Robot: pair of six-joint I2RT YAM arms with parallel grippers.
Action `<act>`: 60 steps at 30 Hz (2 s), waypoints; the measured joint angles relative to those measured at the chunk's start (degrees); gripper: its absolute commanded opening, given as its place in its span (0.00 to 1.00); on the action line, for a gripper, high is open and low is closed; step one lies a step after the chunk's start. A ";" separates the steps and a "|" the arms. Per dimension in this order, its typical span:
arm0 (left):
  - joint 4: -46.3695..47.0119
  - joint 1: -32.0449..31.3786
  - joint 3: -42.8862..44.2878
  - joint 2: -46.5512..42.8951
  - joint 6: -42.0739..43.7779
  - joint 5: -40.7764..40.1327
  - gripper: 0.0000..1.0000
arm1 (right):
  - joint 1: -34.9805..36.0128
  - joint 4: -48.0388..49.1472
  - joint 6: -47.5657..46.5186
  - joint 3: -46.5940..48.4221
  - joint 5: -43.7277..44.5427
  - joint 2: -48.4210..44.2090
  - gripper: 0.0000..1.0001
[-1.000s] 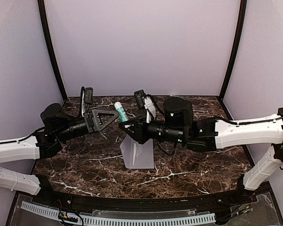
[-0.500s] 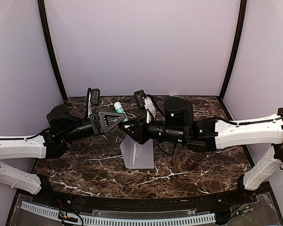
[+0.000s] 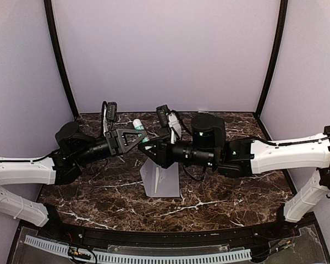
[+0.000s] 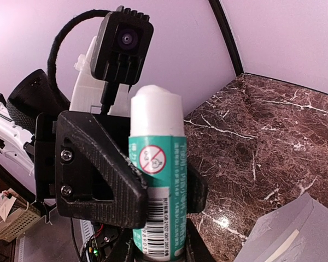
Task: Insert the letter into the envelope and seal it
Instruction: Unscrew the solid glue.
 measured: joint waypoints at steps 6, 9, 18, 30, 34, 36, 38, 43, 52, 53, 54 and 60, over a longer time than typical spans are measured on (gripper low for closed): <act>0.39 -0.02 0.31 0.39 -0.20 0.09 0.05 | -0.02 0.09 0.04 0.00 0.46 0.00 0.35; 0.31 -0.02 0.33 0.48 -0.52 -0.02 0.02 | 0.00 -0.24 -0.44 0.00 0.44 -0.02 0.57; -2.60 -0.02 0.59 0.44 -0.46 -1.92 0.00 | 0.00 -3.23 -2.34 -1.27 1.55 -2.95 0.67; -4.94 -0.02 1.44 0.42 -0.44 -2.89 0.00 | 0.02 -6.91 -3.52 -1.60 3.37 -3.34 0.46; -5.31 -0.02 1.49 0.42 -0.46 -2.86 0.00 | 0.02 -7.58 -3.28 -1.38 3.63 -2.73 0.42; -5.40 -0.02 1.49 0.42 -0.46 -2.82 0.00 | 0.02 -7.58 -3.23 -1.27 3.61 -2.69 0.39; -5.55 -0.02 1.51 0.42 -0.46 -2.82 0.00 | 0.02 -7.52 -3.30 -1.09 3.56 -2.62 0.38; -5.77 -0.02 1.51 0.42 -0.46 -2.60 0.00 | 0.02 -7.48 -3.30 -0.44 3.30 -2.14 0.34; -6.51 -0.02 2.21 0.42 -0.35 -1.84 0.00 | 0.02 -7.10 -2.86 0.63 3.06 -1.29 0.14; -6.51 -0.02 2.27 0.42 -0.31 -1.79 0.00 | 0.00 -6.97 -2.73 0.63 2.97 -1.29 0.13; -6.49 -0.02 2.27 0.42 -0.26 -1.77 0.00 | 0.00 -6.84 -2.75 0.63 2.93 -1.27 0.12; -5.95 0.11 2.27 0.28 0.57 -0.72 0.00 | -0.57 -3.65 -0.81 -0.87 0.63 -1.53 0.09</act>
